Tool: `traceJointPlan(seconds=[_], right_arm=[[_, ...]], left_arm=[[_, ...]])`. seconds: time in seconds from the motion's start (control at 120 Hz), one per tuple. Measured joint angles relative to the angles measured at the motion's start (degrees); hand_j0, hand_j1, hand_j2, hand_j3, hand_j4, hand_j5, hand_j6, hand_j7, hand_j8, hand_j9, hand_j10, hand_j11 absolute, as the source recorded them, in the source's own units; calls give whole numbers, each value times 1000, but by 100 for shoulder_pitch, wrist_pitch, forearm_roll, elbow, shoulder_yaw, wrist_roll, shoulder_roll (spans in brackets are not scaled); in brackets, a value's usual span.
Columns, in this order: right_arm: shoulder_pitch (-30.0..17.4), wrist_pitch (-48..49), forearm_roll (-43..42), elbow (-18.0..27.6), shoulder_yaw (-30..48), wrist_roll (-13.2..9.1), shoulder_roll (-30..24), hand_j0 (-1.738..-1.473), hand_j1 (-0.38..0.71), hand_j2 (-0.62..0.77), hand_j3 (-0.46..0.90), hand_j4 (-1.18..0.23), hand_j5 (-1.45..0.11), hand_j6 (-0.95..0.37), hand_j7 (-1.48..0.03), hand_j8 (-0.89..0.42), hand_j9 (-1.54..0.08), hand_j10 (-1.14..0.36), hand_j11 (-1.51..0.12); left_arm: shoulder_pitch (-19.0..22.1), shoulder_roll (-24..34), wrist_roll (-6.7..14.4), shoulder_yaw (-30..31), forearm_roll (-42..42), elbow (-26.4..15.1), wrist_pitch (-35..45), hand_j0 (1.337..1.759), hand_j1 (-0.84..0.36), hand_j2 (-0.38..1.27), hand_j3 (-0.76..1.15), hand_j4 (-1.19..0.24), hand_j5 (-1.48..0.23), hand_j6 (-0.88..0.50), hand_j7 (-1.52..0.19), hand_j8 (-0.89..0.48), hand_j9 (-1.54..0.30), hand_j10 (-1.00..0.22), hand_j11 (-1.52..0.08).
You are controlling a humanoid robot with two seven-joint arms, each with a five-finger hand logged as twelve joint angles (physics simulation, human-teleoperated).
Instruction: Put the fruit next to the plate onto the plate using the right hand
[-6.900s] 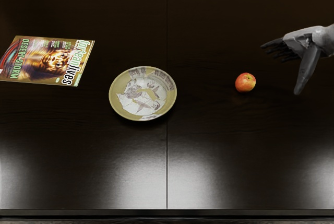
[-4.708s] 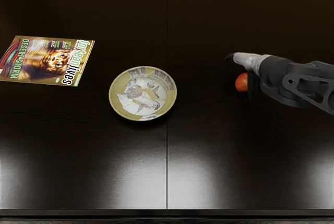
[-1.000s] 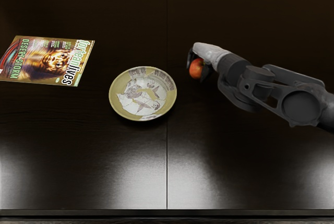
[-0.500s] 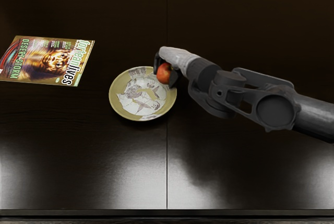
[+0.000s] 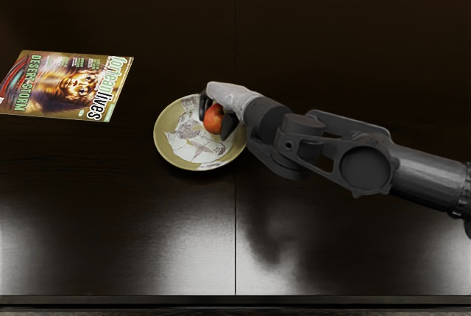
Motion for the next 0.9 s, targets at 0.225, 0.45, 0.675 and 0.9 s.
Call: traceJointPlan(seconds=[0.225,0.45,0.675,0.9], right_arm=[[-66,-2,-2,-144,-10,0,18,-1649,264,242,0,-672,-1081,-393,-994,-331,-1038,-585,-1032],[-82,-22,-33,-162,6,2,56,-1654,143,72,0,-507,-724,-360,-684,-338,-703,-469,-702],[-82,-26,-36,-144,11,2,100,-1657,12,-8,0,-334,-456,-286,-442,-278,-449,-322,-448],[-63,-15,-32,23,224,2,28,-1658,-138,-17,0,-189,-251,-173,-246,-170,-249,-184,-248]], left_arm=[[0,0,0,0,-1,0,0,1658,349,0,0,0,0,0,0,0,0,0,0],[0,0,0,0,-1,0,0,1658,349,0,0,0,0,0,0,0,0,0,0],[0,0,0,0,1,0,0,1658,349,0,0,0,0,0,0,0,0,0,0],[0,0,0,0,-1,0,0,1658,349,0,0,0,0,0,0,0,0,0,0]])
